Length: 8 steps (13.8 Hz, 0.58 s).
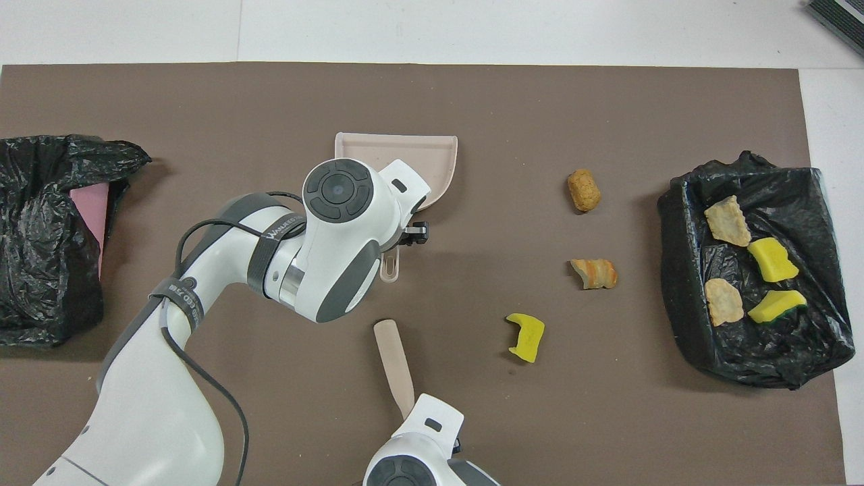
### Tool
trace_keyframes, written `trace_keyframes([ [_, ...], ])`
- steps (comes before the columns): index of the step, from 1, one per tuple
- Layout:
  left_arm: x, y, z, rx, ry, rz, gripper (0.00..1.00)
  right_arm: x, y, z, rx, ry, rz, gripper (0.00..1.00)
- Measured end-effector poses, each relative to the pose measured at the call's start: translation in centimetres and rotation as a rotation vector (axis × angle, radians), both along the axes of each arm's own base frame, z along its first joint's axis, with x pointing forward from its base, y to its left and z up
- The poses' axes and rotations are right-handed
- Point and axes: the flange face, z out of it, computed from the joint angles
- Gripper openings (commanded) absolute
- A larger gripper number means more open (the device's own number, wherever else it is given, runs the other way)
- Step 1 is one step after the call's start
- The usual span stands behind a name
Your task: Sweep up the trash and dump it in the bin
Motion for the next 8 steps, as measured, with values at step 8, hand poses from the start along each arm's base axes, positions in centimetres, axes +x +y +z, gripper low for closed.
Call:
trace_keyframes([
  [8, 0.8, 1.3, 0.8, 0.004, -0.009, 0.004, 0.0, 0.4, -0.4, 0.3, -0.015, 0.009, -0.032, 0.0],
])
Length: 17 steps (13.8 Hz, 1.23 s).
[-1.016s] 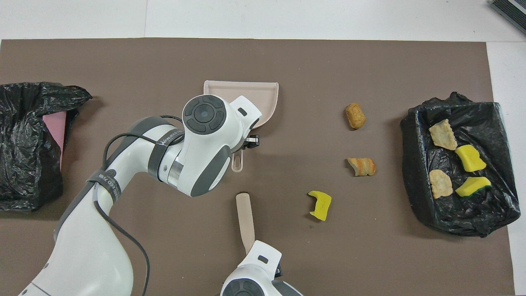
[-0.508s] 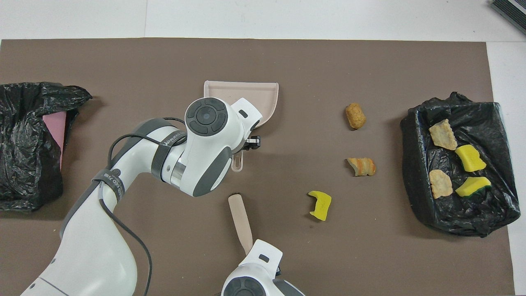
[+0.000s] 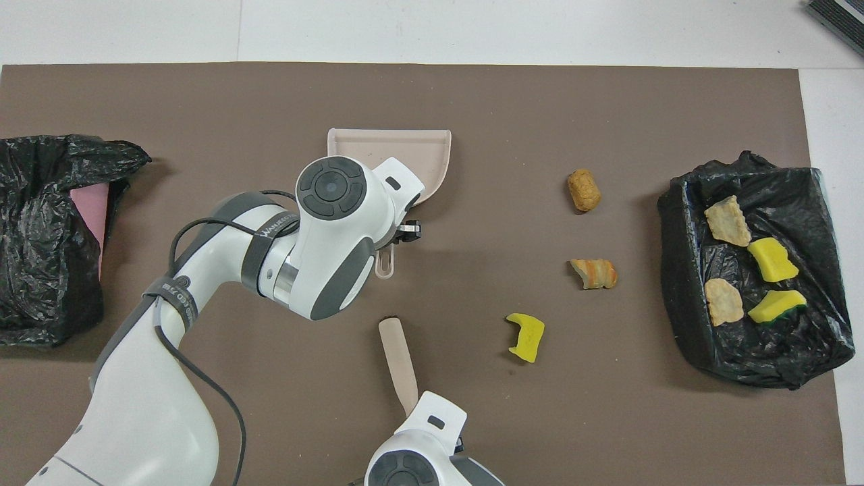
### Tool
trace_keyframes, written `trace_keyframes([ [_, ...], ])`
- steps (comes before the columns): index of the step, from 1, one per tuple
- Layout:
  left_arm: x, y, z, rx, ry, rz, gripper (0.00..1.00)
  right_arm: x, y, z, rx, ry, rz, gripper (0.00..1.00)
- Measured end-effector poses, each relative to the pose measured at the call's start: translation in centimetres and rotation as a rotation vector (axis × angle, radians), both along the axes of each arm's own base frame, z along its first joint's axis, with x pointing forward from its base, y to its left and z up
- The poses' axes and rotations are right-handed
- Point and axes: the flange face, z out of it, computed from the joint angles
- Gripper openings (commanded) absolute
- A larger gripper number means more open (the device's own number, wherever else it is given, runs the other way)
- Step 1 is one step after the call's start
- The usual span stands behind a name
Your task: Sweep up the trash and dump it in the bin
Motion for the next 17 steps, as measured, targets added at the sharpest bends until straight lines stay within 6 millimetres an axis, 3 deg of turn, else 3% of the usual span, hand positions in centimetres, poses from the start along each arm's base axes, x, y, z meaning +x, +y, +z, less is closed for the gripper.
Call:
trace_keyframes([
  [3, 1.3, 2.9, 3.0, 0.021, 0.012, -0.086, 0.0, 1.3, -1.3, 1.8, -0.01, -0.002, -0.101, 0.0],
  [5, 1.7, 5.2, 4.9, 0.039, 0.033, -0.183, 0.0, 3.0, -3.6, 4.1, -0.019, 0.002, -0.168, 0.0],
  [8, 1.0, 7.9, 6.9, 0.065, 0.093, -0.354, 0.0, 5.3, -8.4, 7.6, -0.077, -0.005, -0.241, 0.0],
  [10, -0.3, 8.9, 7.3, 0.073, 0.114, -0.44, 0.0, 5.1, -10.4, 8.6, -0.157, -0.01, -0.303, 0.0],
  [12, -1.7, 10.5, 7.4, 0.075, 0.124, -0.537, 0.0, 4.7, -11.4, 8.6, -0.217, 0.005, -0.374, 0.0],
  [15, -4.1, 14.5, 7.9, 0.076, 0.128, -0.652, 0.0, 5.3, -13.9, 7.0, -0.267, 0.035, -0.462, 0.0],
  [17, -6.4, 15.9, 7.4, 0.076, 0.135, -0.726, 0.0, 5.4, -15.9, 6.0, -0.291, 0.054, -0.505, 0.0],
])
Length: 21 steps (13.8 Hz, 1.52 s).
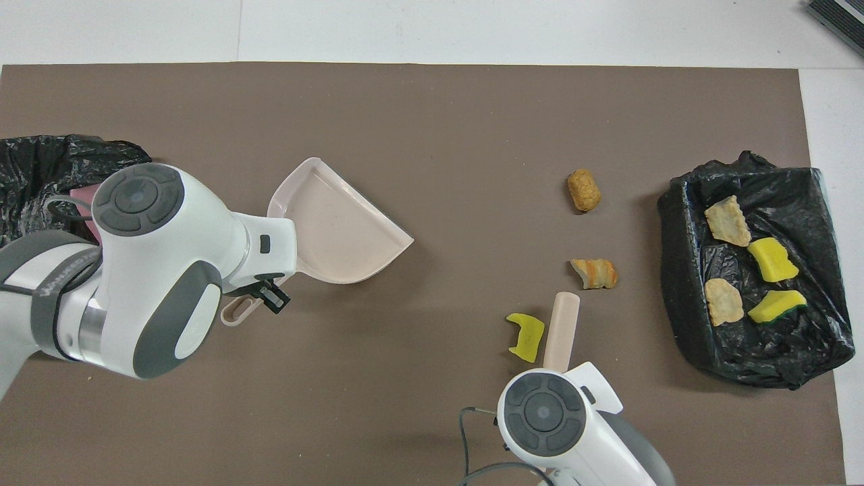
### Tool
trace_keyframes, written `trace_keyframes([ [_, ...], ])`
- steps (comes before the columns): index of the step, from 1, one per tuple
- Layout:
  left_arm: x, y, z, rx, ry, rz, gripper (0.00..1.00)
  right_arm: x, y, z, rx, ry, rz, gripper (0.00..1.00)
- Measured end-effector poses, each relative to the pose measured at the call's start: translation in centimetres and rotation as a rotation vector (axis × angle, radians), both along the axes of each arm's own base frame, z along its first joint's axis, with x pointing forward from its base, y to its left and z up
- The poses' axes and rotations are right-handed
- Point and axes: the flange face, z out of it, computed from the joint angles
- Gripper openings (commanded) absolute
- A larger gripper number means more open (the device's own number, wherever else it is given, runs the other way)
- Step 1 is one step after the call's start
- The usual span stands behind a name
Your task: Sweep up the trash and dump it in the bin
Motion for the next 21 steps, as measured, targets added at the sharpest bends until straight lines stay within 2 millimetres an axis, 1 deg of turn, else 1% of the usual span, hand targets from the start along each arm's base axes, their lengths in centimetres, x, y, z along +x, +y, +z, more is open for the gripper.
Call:
trace_keyframes([
  [3, -2.5, 0.9, -1.4, -0.007, 0.012, -0.133, 0.0, -0.9, -1.9, -1.4, -0.023, 0.024, -0.035, 0.0],
  [5, -3.4, 1.2, -1.7, -0.005, 0.021, -0.224, 0.0, -1.6, -1.9, -2.4, -0.019, 0.04, -0.054, 0.0],
  [7, -4.1, 1.2, -1.8, 0.036, 0.028, -0.296, 0.0, -1.7, -1.3, -3.5, 0.013, 0.04, -0.08, 0.0],
  [10, -5.4, -0.3, -1.6, 0.053, 0.052, -0.405, 0.0, -1.3, 0.2, -5.5, 0.06, 0.026, -0.106, 0.0],
  [13, -6.3, -1.8, -1.9, 0.051, 0.065, -0.487, 0.0, -0.4, 0.9, -6.5, 0.095, -0.001, -0.121, 0.0],
  [16, -7.0, -3.5, -2.0, 0.044, 0.056, -0.56, 0.0, 0.8, 2.0, -6.2, 0.133, 0.005, -0.155, 0.0],
  [18, -7.0, -4.5, -2.5, 0.035, 0.032, -0.586, 0.0, 1.8, 3.1, -5.7, 0.171, 0.014, -0.173, 0.0],
  [21, -7.2, -6.0, -3.8, 0.027, 0.019, -0.618, 0.0, 2.6, 3.8, -5.5, 0.205, 0.023, -0.109, 0.0],
])
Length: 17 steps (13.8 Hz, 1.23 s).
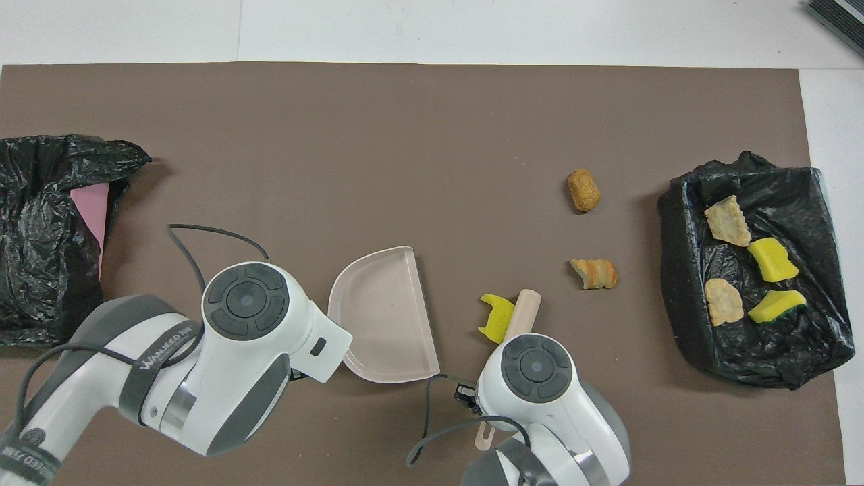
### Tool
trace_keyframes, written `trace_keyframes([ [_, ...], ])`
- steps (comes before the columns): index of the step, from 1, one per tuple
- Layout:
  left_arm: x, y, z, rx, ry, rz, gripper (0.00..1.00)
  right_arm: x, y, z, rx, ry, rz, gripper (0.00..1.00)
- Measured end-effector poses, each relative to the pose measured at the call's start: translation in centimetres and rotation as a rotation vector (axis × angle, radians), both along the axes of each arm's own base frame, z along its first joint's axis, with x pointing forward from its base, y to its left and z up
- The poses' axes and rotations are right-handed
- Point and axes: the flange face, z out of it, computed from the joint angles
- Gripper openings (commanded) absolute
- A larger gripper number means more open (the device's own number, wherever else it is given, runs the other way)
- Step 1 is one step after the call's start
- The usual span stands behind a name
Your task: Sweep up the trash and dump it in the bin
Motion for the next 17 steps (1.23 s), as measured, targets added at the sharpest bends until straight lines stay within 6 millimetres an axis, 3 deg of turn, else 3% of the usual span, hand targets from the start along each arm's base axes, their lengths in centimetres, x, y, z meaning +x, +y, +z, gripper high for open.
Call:
trace_keyframes([
  [5, 0.4, -1.5, -2.5, -0.018, -0.011, -0.024, 0.0, -0.2, 0.5, 0.0, 0.079, 0.009, 0.184, 0.0],
  [11, 0.2, -3.1, -3.7, -0.057, -0.059, -0.06, 0.0, -2.1, 3.0, 0.5, 0.125, 0.003, 0.369, 0.0],
  [14, 0.5, -3.1, -4.2, -0.068, -0.069, -0.07, 0.0, -2.1, 4.6, 2.0, 0.148, -0.024, 0.407, 0.0],
  [17, 1.1, -2.6, -4.2, -0.078, -0.083, -0.056, 0.0, -0.4, 4.9, 5.1, 0.169, -0.031, 0.414, 0.0],
])
